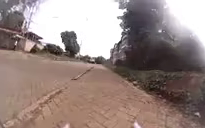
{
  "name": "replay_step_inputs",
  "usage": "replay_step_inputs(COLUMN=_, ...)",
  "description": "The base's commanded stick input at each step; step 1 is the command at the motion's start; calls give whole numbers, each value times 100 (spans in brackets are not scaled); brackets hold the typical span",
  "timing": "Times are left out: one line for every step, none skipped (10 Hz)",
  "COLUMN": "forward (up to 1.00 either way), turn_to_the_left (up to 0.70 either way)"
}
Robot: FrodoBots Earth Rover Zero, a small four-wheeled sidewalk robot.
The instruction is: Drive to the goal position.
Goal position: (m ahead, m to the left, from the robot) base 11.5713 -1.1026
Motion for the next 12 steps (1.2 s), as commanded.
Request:
replay_step_inputs(forward=50, turn_to_the_left=0)
replay_step_inputs(forward=50, turn_to_the_left=0)
replay_step_inputs(forward=50, turn_to_the_left=0)
replay_step_inputs(forward=50, turn_to_the_left=0)
replay_step_inputs(forward=50, turn_to_the_left=0)
replay_step_inputs(forward=50, turn_to_the_left=0)
replay_step_inputs(forward=50, turn_to_the_left=0)
replay_step_inputs(forward=50, turn_to_the_left=0)
replay_step_inputs(forward=50, turn_to_the_left=0)
replay_step_inputs(forward=50, turn_to_the_left=0)
replay_step_inputs(forward=50, turn_to_the_left=0)
replay_step_inputs(forward=50, turn_to_the_left=0)
